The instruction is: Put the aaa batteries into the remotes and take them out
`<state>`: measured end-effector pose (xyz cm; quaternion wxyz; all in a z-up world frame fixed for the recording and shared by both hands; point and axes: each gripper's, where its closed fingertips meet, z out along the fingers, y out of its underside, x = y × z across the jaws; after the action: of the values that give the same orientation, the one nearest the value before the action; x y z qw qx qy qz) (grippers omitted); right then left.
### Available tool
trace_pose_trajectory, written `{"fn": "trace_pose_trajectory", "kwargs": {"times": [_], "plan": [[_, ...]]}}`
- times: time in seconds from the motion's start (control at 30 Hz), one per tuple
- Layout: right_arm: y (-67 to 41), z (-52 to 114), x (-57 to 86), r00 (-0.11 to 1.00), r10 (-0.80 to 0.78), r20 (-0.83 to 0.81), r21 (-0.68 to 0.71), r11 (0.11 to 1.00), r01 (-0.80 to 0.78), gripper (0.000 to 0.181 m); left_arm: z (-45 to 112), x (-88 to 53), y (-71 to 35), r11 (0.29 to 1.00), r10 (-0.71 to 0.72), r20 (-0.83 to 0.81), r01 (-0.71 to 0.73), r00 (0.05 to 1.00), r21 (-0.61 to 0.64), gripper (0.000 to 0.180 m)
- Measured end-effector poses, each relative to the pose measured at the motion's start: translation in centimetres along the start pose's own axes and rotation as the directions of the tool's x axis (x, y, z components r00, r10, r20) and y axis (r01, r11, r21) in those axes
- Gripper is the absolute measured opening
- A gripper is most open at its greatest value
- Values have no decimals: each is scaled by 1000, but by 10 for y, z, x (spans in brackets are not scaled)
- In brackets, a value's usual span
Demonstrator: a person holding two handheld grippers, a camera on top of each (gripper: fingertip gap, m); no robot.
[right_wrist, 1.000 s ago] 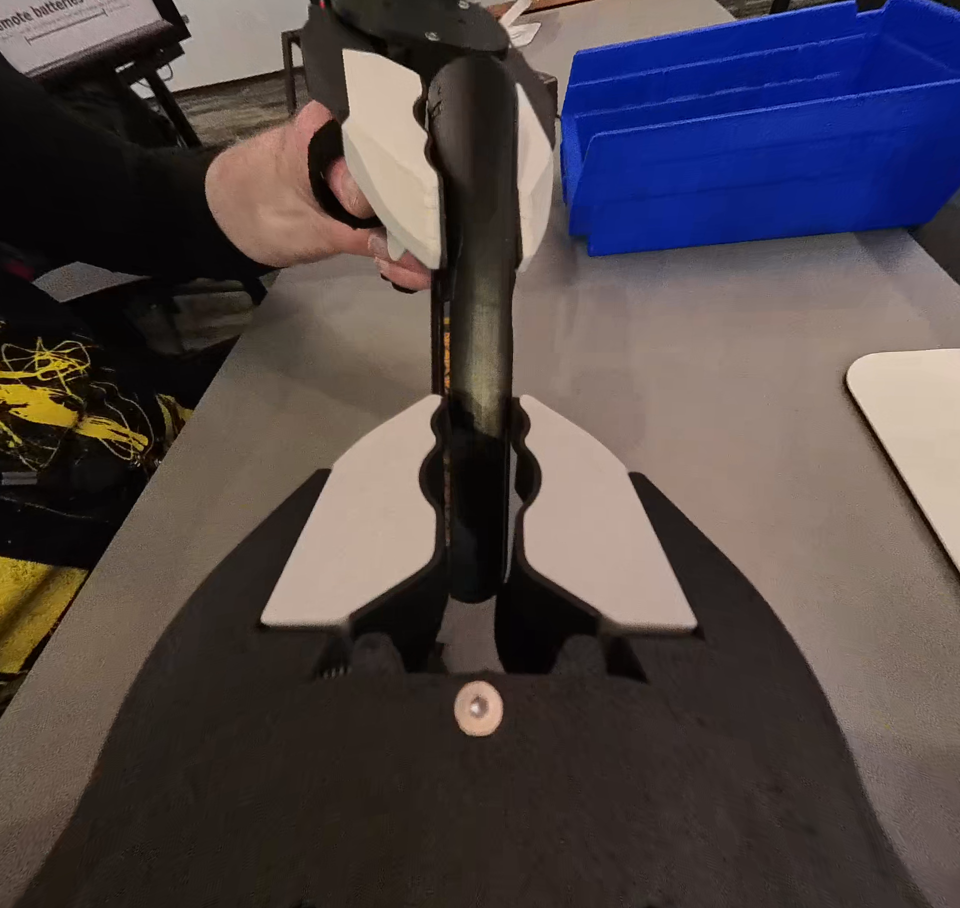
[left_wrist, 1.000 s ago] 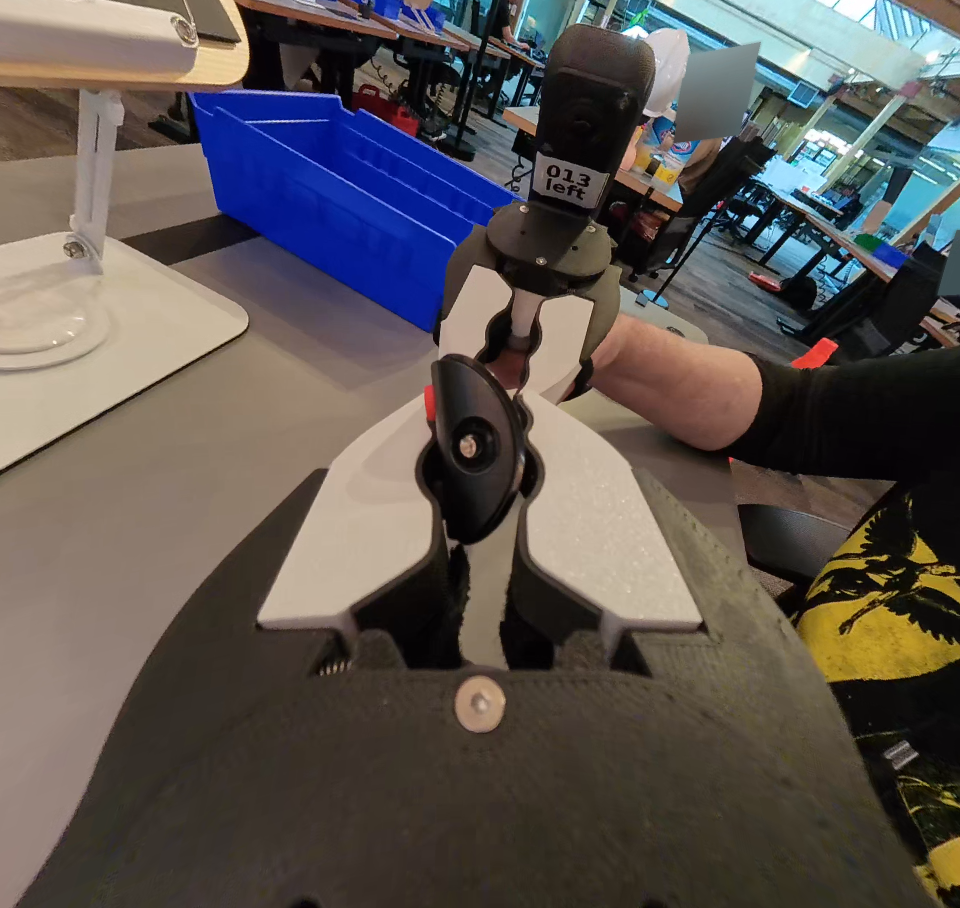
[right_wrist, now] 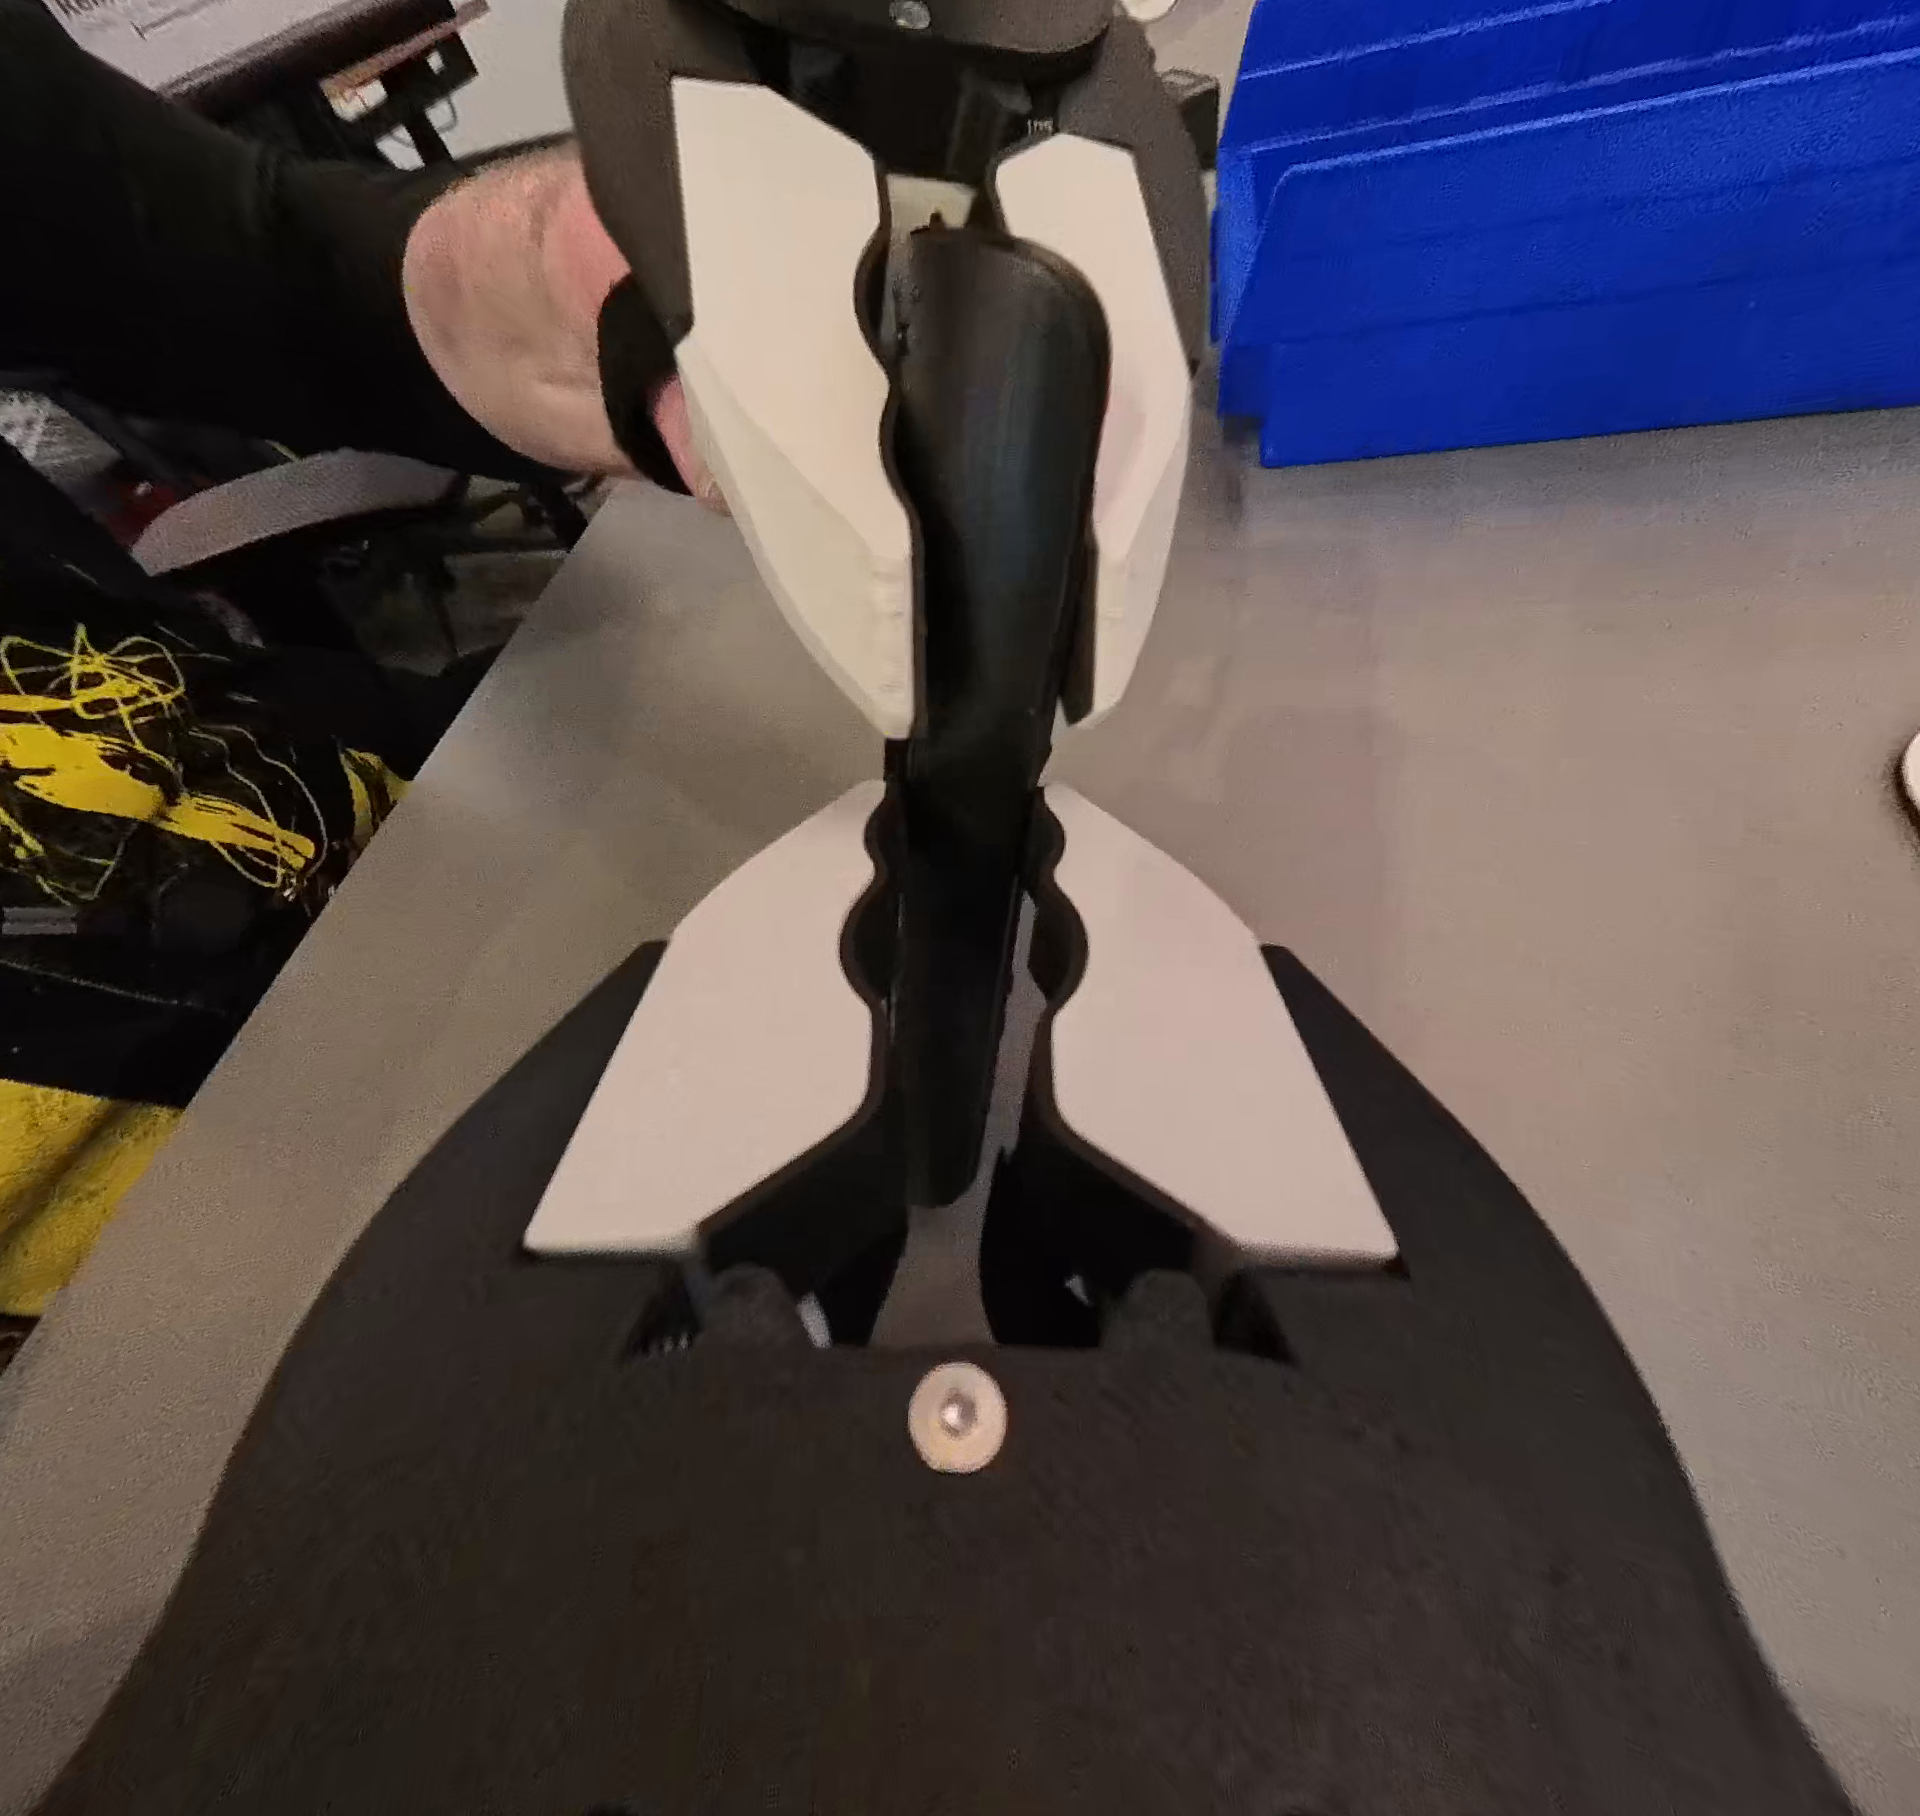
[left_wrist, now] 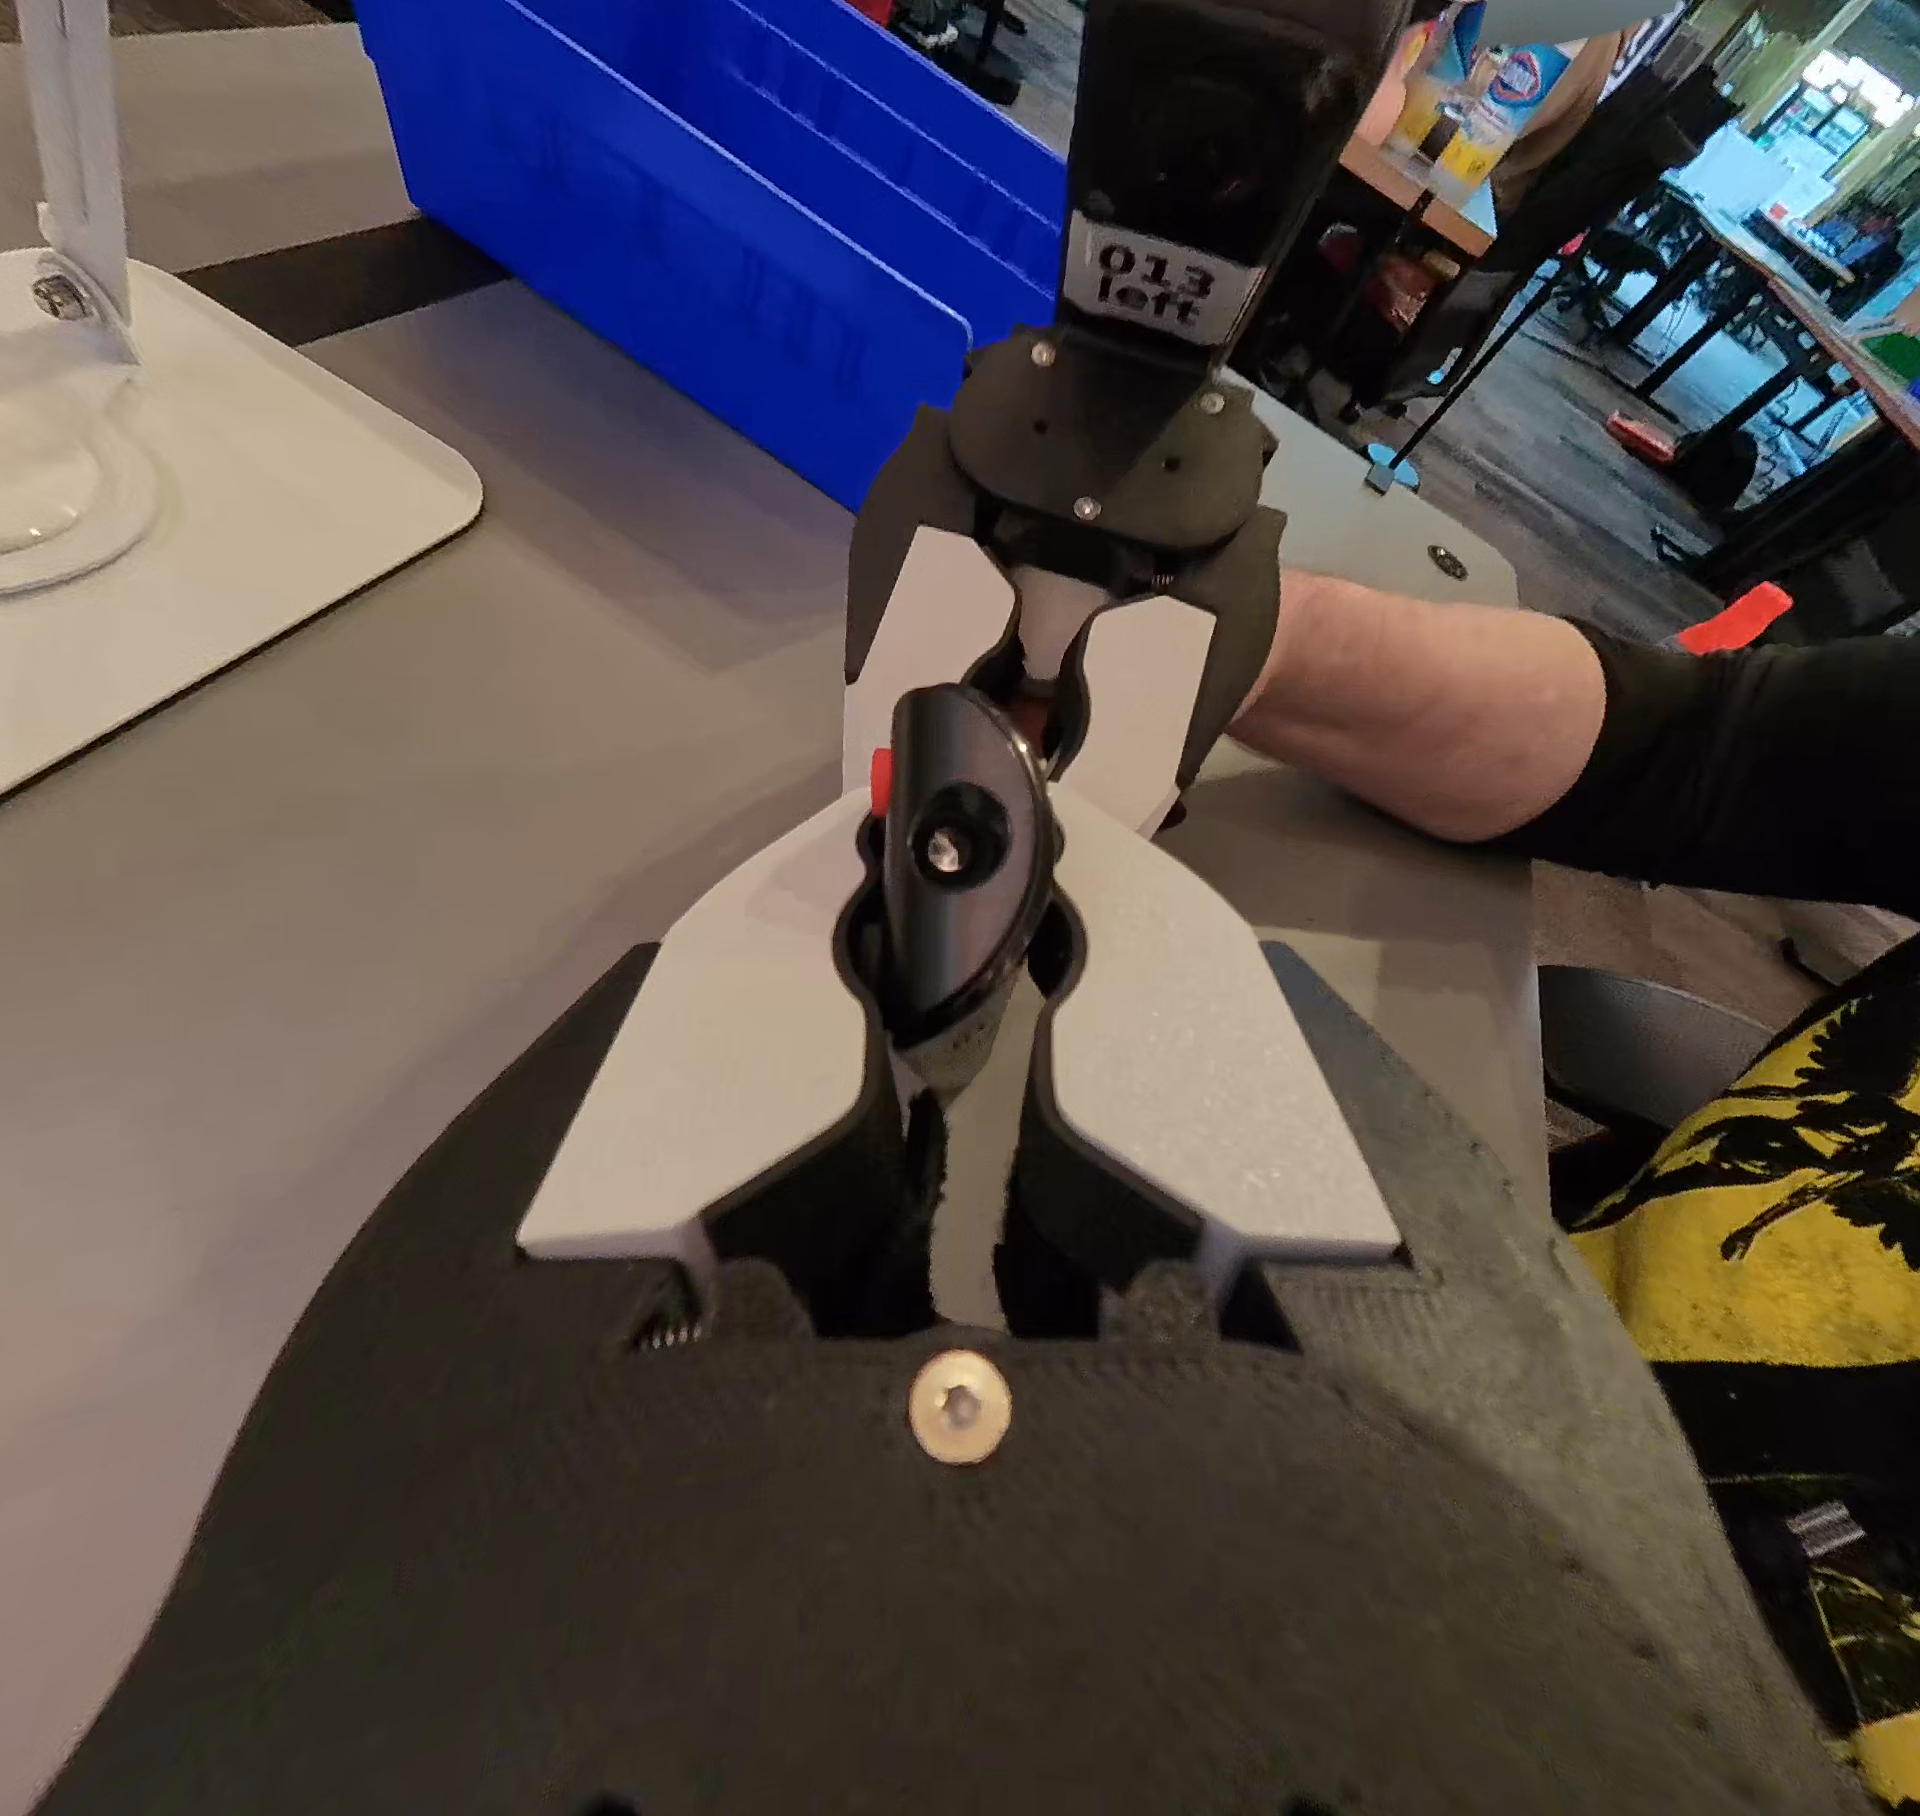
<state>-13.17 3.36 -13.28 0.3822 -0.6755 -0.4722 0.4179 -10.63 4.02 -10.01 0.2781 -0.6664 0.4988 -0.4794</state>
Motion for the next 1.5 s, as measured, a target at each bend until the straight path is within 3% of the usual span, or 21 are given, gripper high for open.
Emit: {"fn": "trace_pose_trajectory", "kwargs": {"times": [0.27, 0.63, 0.83, 1.2, 1.5], "plan": [[14, 0, -3, 999, 26, 22, -28, 999, -25, 23, 5, 0, -1, 1000, 12, -7, -13, 1000, -9, 22], [26, -2, 2, 997, -22, -73, -130, 991, 12, 25, 5, -1, -6, 999, 36, 17, -36, 999, 4, 23], [19, -3, 14, 976, -69, -206, -114, 992, 46, 28, 4, -10, -8, 999, 44, 76, -45, 996, 9, 23], [16, -7, 13, 985, 26, -171, -20, 999, -30, 25, 3, -14, -6, 999, -2, 78, -2, 997, 46, 23], [24, -6, 16, 974, -4, -227, -159, 987, -33, 28, 4, -18, -7, 998, -33, 105, 27, 994, 61, 23]]}}
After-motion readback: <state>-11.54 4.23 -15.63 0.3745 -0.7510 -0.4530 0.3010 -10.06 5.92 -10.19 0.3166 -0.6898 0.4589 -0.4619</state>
